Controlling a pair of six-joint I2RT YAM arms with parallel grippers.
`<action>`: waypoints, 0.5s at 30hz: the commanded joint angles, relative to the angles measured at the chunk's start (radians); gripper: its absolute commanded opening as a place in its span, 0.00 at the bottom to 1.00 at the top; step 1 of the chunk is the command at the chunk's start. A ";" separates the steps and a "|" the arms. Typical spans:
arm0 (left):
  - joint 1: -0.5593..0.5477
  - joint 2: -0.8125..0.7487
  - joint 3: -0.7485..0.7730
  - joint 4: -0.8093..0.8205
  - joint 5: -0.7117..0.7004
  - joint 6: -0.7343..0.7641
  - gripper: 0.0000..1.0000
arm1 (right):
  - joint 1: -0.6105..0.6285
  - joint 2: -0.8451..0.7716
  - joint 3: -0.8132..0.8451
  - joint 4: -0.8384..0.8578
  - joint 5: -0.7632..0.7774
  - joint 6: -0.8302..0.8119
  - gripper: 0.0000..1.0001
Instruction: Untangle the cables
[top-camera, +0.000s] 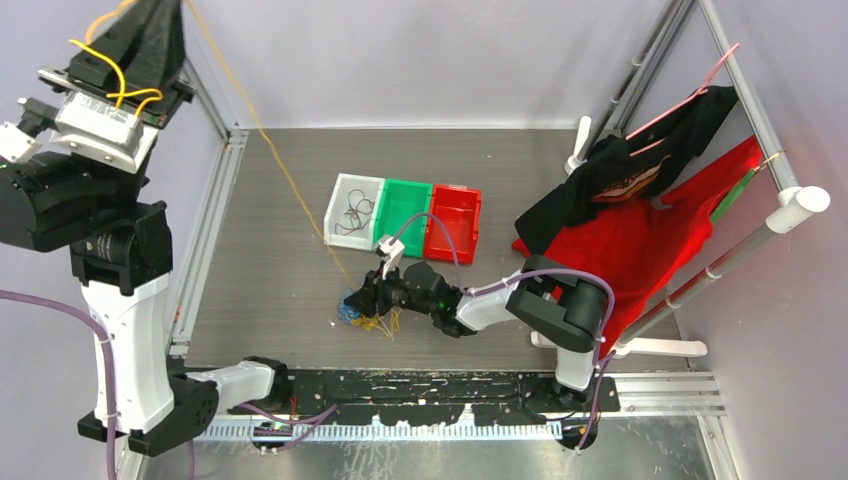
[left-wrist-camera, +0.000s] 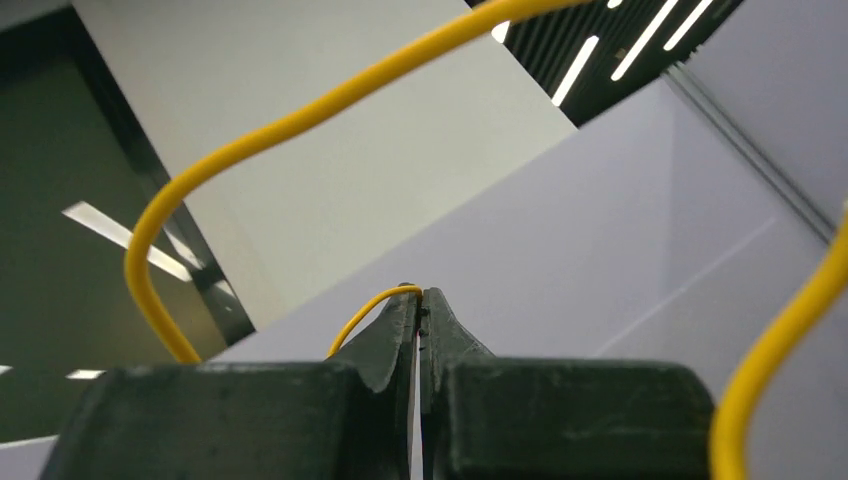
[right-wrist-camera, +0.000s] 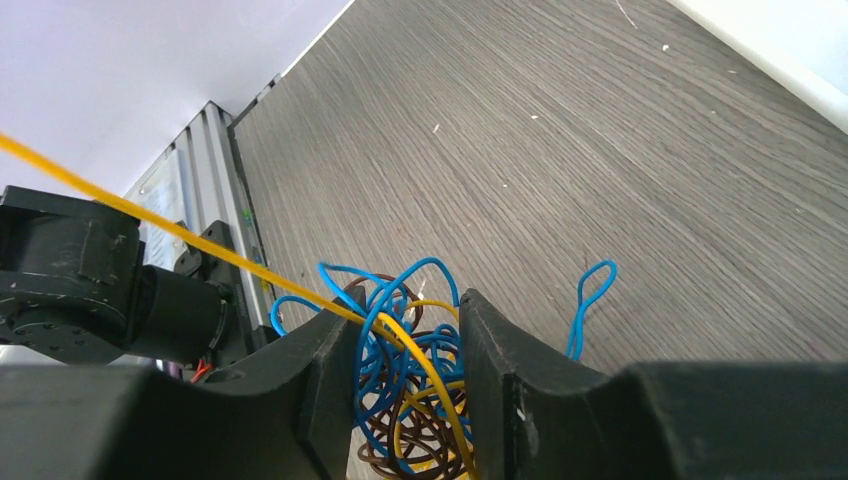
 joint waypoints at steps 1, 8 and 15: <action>-0.003 0.022 0.078 0.261 -0.110 0.215 0.00 | 0.005 0.001 -0.003 -0.020 0.039 0.001 0.45; -0.003 0.160 0.280 0.324 -0.152 0.473 0.00 | 0.005 0.009 -0.009 -0.052 0.057 0.015 0.46; -0.003 0.206 0.351 0.231 -0.149 0.567 0.00 | 0.007 -0.002 -0.033 -0.043 0.085 0.015 0.47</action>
